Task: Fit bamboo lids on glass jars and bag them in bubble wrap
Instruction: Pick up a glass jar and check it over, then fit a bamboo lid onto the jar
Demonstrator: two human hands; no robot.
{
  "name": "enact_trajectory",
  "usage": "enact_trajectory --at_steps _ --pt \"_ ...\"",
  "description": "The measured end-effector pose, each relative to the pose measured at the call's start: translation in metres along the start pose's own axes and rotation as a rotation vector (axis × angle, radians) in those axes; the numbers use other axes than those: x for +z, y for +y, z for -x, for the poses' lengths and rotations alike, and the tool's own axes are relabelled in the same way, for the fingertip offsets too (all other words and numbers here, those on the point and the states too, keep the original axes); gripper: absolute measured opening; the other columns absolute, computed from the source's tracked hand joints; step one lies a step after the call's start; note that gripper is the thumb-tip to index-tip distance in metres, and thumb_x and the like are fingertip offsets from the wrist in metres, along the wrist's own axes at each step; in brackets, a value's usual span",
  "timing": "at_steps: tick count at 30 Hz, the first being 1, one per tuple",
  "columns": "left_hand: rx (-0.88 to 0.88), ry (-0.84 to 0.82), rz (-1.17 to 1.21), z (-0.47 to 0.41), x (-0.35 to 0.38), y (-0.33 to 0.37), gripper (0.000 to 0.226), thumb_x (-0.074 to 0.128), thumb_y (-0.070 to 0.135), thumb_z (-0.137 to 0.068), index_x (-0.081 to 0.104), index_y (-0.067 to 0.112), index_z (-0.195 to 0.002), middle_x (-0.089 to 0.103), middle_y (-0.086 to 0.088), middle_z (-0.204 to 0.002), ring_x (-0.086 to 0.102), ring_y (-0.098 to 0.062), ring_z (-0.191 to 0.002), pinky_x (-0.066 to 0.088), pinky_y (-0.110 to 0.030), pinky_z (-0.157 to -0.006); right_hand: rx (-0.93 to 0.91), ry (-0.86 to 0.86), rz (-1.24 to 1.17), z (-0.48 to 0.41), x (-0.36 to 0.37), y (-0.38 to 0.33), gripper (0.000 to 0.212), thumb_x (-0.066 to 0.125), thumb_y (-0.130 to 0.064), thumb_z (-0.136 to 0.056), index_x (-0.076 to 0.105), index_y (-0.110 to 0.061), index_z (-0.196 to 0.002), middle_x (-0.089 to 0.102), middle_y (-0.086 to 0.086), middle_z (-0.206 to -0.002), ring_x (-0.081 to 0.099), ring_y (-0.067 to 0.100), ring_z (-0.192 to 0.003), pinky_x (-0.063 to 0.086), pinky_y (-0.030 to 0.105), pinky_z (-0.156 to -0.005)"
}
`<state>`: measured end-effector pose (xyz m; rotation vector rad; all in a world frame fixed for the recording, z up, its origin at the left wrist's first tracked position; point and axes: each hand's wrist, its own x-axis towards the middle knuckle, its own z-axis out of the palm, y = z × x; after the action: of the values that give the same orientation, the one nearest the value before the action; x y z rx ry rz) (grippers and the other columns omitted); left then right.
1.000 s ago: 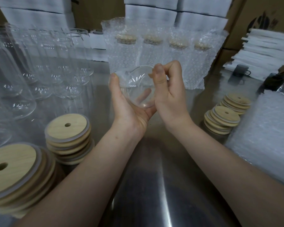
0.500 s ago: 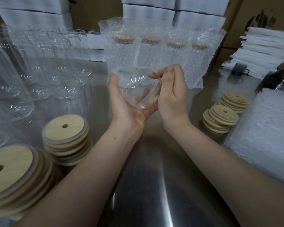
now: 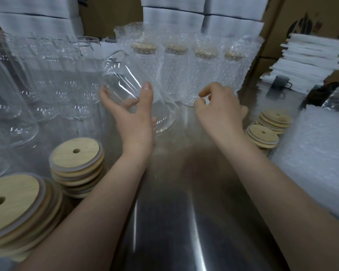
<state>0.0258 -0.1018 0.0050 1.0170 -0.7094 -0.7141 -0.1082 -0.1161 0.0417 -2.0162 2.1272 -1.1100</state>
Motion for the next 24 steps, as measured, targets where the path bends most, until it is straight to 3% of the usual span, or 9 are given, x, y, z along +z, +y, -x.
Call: enact_trajectory --at_steps 2,4,5,7,9,16,24 --pt "0.102 0.014 -0.117 0.001 -0.002 -0.002 0.097 0.069 0.054 -0.079 0.005 0.039 -0.151 0.054 0.013 -0.114 0.063 -0.012 -0.104 0.053 -0.046 -0.094 0.085 -0.122 0.211 -0.001 -0.013 0.004 0.025 0.045 -0.032 -0.094 0.054 -0.023 -0.116 0.044 0.01 -0.131 0.038 0.034 -0.126 0.026 0.051 -0.1" --pt "0.203 0.027 -0.215 0.002 -0.004 -0.003 0.098 0.071 0.052 -0.078 0.005 0.043 -0.15 0.041 0.032 -0.12 0.051 0.007 -0.113 0.048 -0.047 -0.101 0.164 -0.237 0.342 0.001 -0.024 0.009 0.033 0.046 -0.036 -0.094 0.049 -0.019 -0.122 0.035 0.015 -0.138 0.029 0.038 -0.132 0.022 0.059 -0.106" --pt "0.24 0.021 -0.25 0.003 -0.005 -0.003 0.098 0.072 0.051 -0.079 0.005 0.044 -0.15 0.036 0.035 -0.127 0.048 0.008 -0.117 0.047 -0.047 -0.102 0.204 -0.283 0.382 0.002 -0.029 0.013 0.036 0.047 -0.038 -0.094 0.047 -0.019 -0.124 0.031 0.016 -0.141 0.026 0.039 -0.134 0.02 0.062 -0.107" --pt "0.289 -0.004 -0.307 0.003 -0.006 -0.004 0.097 0.072 0.047 -0.08 0.005 0.045 -0.15 0.026 0.029 -0.148 0.042 0.005 -0.127 0.045 -0.048 -0.104 0.277 -0.347 0.421 0.002 -0.038 0.019 0.04 0.05 -0.035 -0.094 0.043 -0.017 -0.128 0.023 0.017 -0.146 0.018 0.039 -0.139 0.019 0.066 -0.111" --pt "0.32 -0.019 -0.354 0.003 -0.007 -0.006 0.097 0.073 0.044 -0.08 0.006 0.044 -0.151 0.018 0.025 -0.156 0.038 0.0 -0.135 0.042 -0.047 -0.107 0.318 -0.397 0.449 0.0 -0.043 0.025 0.046 0.052 -0.034 -0.095 0.04 -0.014 -0.135 0.02 0.018 -0.148 0.014 0.039 -0.141 0.019 0.066 -0.112" --pt "0.345 0.002 -0.468 -0.001 -0.01 -0.008 0.102 0.076 0.038 -0.079 0.006 0.039 -0.153 0.028 0.005 -0.158 0.035 -0.012 -0.141 0.036 -0.049 -0.112 0.364 -0.499 0.613 -0.01 -0.038 0.038 0.044 0.044 -0.01 -0.095 0.04 -0.004 -0.138 0.022 0.021 -0.142 0.015 0.041 -0.14 0.022 0.059 -0.113" --pt "0.273 0.017 -0.536 -0.003 -0.011 -0.01 0.1 0.076 0.04 -0.079 0.011 0.031 -0.154 0.03 0.0 -0.157 0.033 -0.019 -0.142 0.034 -0.049 -0.113 0.32 -0.505 0.682 -0.013 -0.032 0.048 0.045 0.051 -0.01 -0.093 0.043 -0.004 -0.137 0.022 0.021 -0.14 0.018 0.04 -0.137 0.029 0.054 -0.107"
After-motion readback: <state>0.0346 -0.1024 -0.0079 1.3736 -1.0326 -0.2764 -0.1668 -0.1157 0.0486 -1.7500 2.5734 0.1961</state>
